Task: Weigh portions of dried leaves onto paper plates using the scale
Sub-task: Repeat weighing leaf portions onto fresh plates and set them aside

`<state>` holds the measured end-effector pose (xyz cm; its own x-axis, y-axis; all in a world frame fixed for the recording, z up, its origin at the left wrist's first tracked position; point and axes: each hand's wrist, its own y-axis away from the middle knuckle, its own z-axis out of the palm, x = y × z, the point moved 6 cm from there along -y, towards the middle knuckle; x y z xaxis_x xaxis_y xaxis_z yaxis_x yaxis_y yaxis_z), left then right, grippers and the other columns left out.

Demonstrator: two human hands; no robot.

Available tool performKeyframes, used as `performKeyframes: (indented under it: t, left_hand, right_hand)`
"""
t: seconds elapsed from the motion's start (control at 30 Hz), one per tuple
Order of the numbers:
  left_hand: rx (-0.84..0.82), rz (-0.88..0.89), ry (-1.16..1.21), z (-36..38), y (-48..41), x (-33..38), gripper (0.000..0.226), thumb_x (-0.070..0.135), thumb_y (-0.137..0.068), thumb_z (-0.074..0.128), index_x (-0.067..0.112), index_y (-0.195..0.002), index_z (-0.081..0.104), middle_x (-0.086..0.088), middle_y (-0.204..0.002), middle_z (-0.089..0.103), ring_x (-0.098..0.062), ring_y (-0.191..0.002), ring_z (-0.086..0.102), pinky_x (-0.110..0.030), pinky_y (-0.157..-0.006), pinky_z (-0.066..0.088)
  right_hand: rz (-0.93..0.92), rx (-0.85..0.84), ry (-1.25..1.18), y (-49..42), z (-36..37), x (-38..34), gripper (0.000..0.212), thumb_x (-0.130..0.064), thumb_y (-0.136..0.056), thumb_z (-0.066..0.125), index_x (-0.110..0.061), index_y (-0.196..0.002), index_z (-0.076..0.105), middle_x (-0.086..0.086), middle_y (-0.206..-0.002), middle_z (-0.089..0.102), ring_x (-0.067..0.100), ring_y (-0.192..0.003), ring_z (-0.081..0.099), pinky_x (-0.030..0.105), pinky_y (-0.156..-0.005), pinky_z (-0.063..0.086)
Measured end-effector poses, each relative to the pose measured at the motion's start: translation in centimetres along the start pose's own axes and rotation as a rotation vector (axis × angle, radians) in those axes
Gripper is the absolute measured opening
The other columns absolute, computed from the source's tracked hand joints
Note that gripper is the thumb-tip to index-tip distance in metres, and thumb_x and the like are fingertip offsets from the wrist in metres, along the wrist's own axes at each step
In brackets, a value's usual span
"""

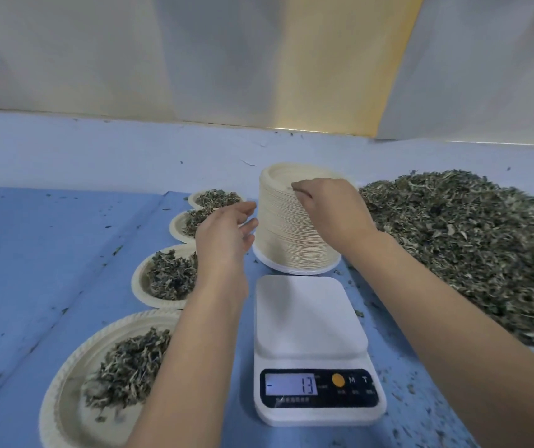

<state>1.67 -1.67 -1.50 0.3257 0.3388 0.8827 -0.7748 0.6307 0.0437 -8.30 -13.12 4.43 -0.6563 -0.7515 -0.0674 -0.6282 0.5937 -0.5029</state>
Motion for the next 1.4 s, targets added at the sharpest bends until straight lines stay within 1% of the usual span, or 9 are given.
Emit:
performKeyframes:
  t: [0.63,0.77,0.87,0.97,1.07,1.17,1.3,1.37,1.4]
  left_hand:
    - [-0.033,-0.004,-0.039,0.5,0.2,-0.9,0.028,0.003,-0.089,0.046,0.016,-0.08,0.068,0.006,-0.088,0.069,-0.009,-0.08,0.065,-0.019,-0.069,0.048]
    - [-0.057,0.007,-0.036,0.8,0.3,-0.9,0.025,0.004,-0.091,0.047,0.016,-0.085,0.067,0.003,-0.092,0.069,-0.011,-0.08,0.066,-0.021,-0.073,0.051]
    - [-0.05,0.053,-0.032,0.7,0.3,-0.4,0.015,0.016,-0.095,0.051,0.013,-0.093,0.065,-0.001,-0.095,0.068,-0.014,-0.083,0.066,-0.024,-0.078,0.054]
    - [-0.025,0.104,-0.03,0.3,0.3,0.3,0.02,0.03,-0.094,0.055,0.012,-0.09,0.063,-0.001,-0.086,0.069,-0.013,-0.078,0.067,-0.022,-0.068,0.055]
    - [0.031,0.157,-0.031,-0.3,0.6,1.1,0.017,0.022,-0.094,0.056,0.011,-0.081,0.061,-0.002,-0.071,0.064,-0.014,-0.064,0.062,-0.019,-0.054,0.052]
    - [0.02,0.169,-0.159,-0.4,0.7,1.6,0.02,0.013,-0.091,0.055,0.01,-0.071,0.057,-0.003,-0.066,0.059,-0.018,-0.061,0.054,-0.02,-0.053,0.046]
    - [-0.15,0.198,-0.414,0.3,0.7,2.2,0.014,0.008,-0.089,0.055,0.01,-0.077,0.061,-0.009,-0.08,0.063,-0.02,-0.071,0.057,-0.026,-0.061,0.045]
    - [-0.237,0.229,-0.511,0.8,1.0,2.2,0.016,0.006,-0.089,0.054,0.02,-0.087,0.061,-0.001,-0.084,0.066,-0.016,-0.07,0.061,-0.016,-0.05,0.045]
    - [-0.271,0.225,-0.515,1.0,1.1,2.1,0.022,0.005,-0.089,0.055,0.025,-0.096,0.06,0.002,-0.087,0.065,-0.012,-0.069,0.063,-0.014,-0.046,0.045]
  right_hand:
    - [-0.038,0.152,0.007,-1.1,0.5,-0.3,0.03,0.008,-0.091,0.045,-0.001,-0.11,0.065,0.015,-0.107,0.067,0.031,-0.102,0.057,0.043,-0.086,0.044]
    - [-0.163,0.332,-0.1,0.2,-1.2,-1.6,0.032,0.008,-0.09,0.048,0.001,-0.116,0.065,0.016,-0.108,0.068,0.036,-0.103,0.057,0.044,-0.086,0.046]
    - [-0.354,0.482,-0.181,3.1,-2.1,-3.7,0.028,0.016,-0.077,0.058,0.009,-0.102,0.069,0.02,-0.094,0.071,0.038,-0.085,0.066,0.046,-0.088,0.051]
    - [-0.481,0.515,-0.202,6.3,-1.3,-5.6,0.028,0.021,-0.071,0.063,0.01,-0.097,0.07,0.02,-0.092,0.07,0.035,-0.083,0.068,0.049,-0.092,0.05]
    - [-0.514,0.49,-0.225,8.3,-0.9,-6.3,0.026,0.015,-0.075,0.065,0.006,-0.098,0.071,0.015,-0.094,0.071,0.031,-0.088,0.068,0.048,-0.097,0.048]
    - [-0.345,0.485,-0.323,9.0,-1.7,-5.4,0.025,-0.01,-0.081,0.067,-0.006,-0.105,0.071,0.002,-0.107,0.07,0.023,-0.102,0.061,0.045,-0.108,0.037]
    - [0.202,0.502,-0.664,8.7,-3.1,-0.3,0.048,-0.017,-0.089,0.054,-0.016,-0.136,0.05,-0.012,-0.143,0.041,0.008,-0.133,0.032,0.028,-0.114,0.021]
    - [0.436,0.463,-0.861,8.7,-3.0,2.7,0.048,-0.01,-0.09,0.053,-0.024,-0.136,0.05,-0.016,-0.139,0.048,0.001,-0.125,0.042,0.027,-0.109,0.033]
    - [0.488,0.419,-0.975,8.8,-2.7,3.7,0.042,-0.008,-0.09,0.053,-0.03,-0.125,0.058,-0.023,-0.124,0.059,-0.006,-0.11,0.053,0.023,-0.098,0.044]
